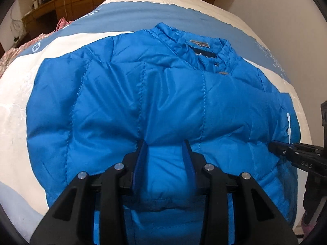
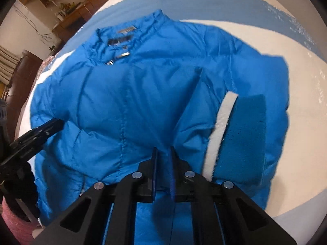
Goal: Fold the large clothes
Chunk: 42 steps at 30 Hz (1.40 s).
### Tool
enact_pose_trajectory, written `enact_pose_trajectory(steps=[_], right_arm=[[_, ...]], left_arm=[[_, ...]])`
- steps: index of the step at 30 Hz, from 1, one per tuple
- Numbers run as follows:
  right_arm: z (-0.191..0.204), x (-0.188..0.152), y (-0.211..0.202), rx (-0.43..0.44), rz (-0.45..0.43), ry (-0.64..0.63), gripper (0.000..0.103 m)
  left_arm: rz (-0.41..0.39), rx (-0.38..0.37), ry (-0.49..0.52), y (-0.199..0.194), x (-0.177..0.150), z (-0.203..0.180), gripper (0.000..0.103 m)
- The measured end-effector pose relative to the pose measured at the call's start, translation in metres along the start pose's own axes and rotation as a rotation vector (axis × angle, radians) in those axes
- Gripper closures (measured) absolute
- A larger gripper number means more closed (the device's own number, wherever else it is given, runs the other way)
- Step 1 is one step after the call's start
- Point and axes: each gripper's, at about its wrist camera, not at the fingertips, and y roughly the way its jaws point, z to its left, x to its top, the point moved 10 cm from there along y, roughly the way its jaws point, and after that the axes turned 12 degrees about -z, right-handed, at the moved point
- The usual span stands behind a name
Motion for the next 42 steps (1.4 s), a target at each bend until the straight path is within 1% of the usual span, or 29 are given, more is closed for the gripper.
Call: enact_pose_trajectory(steps=[3,5,6,8,10,12,14,15,16,18,22,23,25,26,27,28,29,30,31,32,33,34,35,36,38,39,41,42], right_arm=[[0.0,0.005,-0.006,0.002,0.015,0.004,0.095],[0.005,0.02,-0.023,0.063,-0.035,0.034,0.089],[0.005,0.029,-0.032,0.071,-0.067,0.038,0.089],[0.003,0.043,-0.038,0.04,-0.099,0.025,0.089],[-0.001,0.052,-0.033,0.013,-0.1,0.019,0.089],[-0.006,0.056,-0.021,0.001,-0.087,0.031,0.089],[-0.013,0.055,-0.005,-0.041,-0.066,0.019,0.09],[-0.015,0.05,0.005,-0.036,-0.04,0.027,0.093],[-0.016,0.045,0.012,-0.013,-0.021,0.05,0.093],[-0.02,0.041,0.02,0.017,-0.025,0.086,0.095],[-0.018,0.042,0.023,-0.013,-0.029,0.059,0.095],[-0.018,0.043,0.021,-0.009,-0.03,0.06,0.095],[-0.02,0.043,0.007,0.04,-0.04,0.116,0.093],[-0.019,0.044,-0.01,0.091,-0.07,0.141,0.089],[-0.015,0.042,-0.028,0.132,-0.102,0.137,0.088],[-0.014,0.037,-0.042,0.151,-0.12,0.125,0.086],[-0.013,0.027,-0.062,0.167,-0.142,0.102,0.083],[-0.013,0.014,-0.081,0.169,-0.157,0.073,0.078],[-0.015,0.003,-0.093,0.167,-0.163,0.053,0.076],[-0.018,-0.017,-0.107,0.164,-0.165,0.032,0.072],[-0.022,-0.037,-0.119,0.157,-0.162,0.023,0.067],[-0.026,-0.051,-0.126,0.148,-0.159,0.024,0.064],[-0.033,-0.071,-0.136,0.138,-0.154,0.03,0.059],[-0.038,-0.084,-0.141,0.135,-0.151,0.036,0.055],[-0.043,-0.117,-0.15,0.136,-0.127,0.057,0.052],[-0.048,-0.138,-0.155,0.131,-0.109,0.075,0.052],[-0.052,-0.165,-0.158,0.137,-0.079,0.104,0.051],[-0.053,-0.177,-0.16,0.148,-0.064,0.12,0.051]], left_arm=[[0.017,0.02,0.007,-0.002,0.004,-0.002,0.069],[-0.008,0.004,0.017,-0.011,0.016,-0.01,0.069],[-0.033,-0.006,0.024,-0.016,0.026,-0.015,0.069],[-0.051,-0.02,0.024,-0.017,0.039,-0.024,0.069],[-0.042,-0.027,0.017,-0.009,0.047,-0.03,0.069],[-0.03,-0.008,0.023,0.006,0.053,-0.032,0.069],[-0.009,0.007,0.022,0.02,0.052,-0.03,0.069],[0.011,0.011,0.02,0.027,0.049,-0.028,0.069],[0.042,-0.001,0.006,0.037,0.044,-0.026,0.068],[0.048,-0.018,-0.021,0.045,0.04,-0.024,0.068],[0.051,0.008,0.016,0.047,0.039,-0.025,0.068],[0.057,0.013,0.018,0.045,0.04,-0.025,0.069],[0.059,0.018,0.013,0.029,0.042,-0.024,0.07],[0.046,0.015,0.01,0.018,0.043,-0.023,0.07],[0.018,0.006,0.013,-0.002,0.044,-0.021,0.069],[-0.006,0.005,0.024,-0.024,0.042,-0.017,0.065],[-0.021,0.015,0.039,-0.04,0.038,-0.012,0.059],[-0.039,0.035,0.06,-0.063,0.029,-0.004,0.057],[-0.046,0.044,0.067,-0.075,0.023,0.002,0.052],[-0.045,0.055,0.064,-0.098,0.005,0.014,0.047],[-0.034,0.057,0.057,-0.111,-0.009,0.022,0.045],[-0.013,0.058,0.047,-0.126,-0.029,0.032,0.042],[0.006,0.073,0.037,-0.137,-0.048,0.043,0.039],[0.021,0.089,0.026,-0.147,-0.065,0.052,0.038],[0.058,0.102,-0.033,-0.164,-0.101,0.067,0.036],[0.081,0.1,-0.072,-0.171,-0.12,0.072,0.036],[0.122,0.102,-0.139,-0.18,-0.152,0.078,0.036],[0.135,0.106,-0.155,-0.183,-0.166,0.079,0.036]])
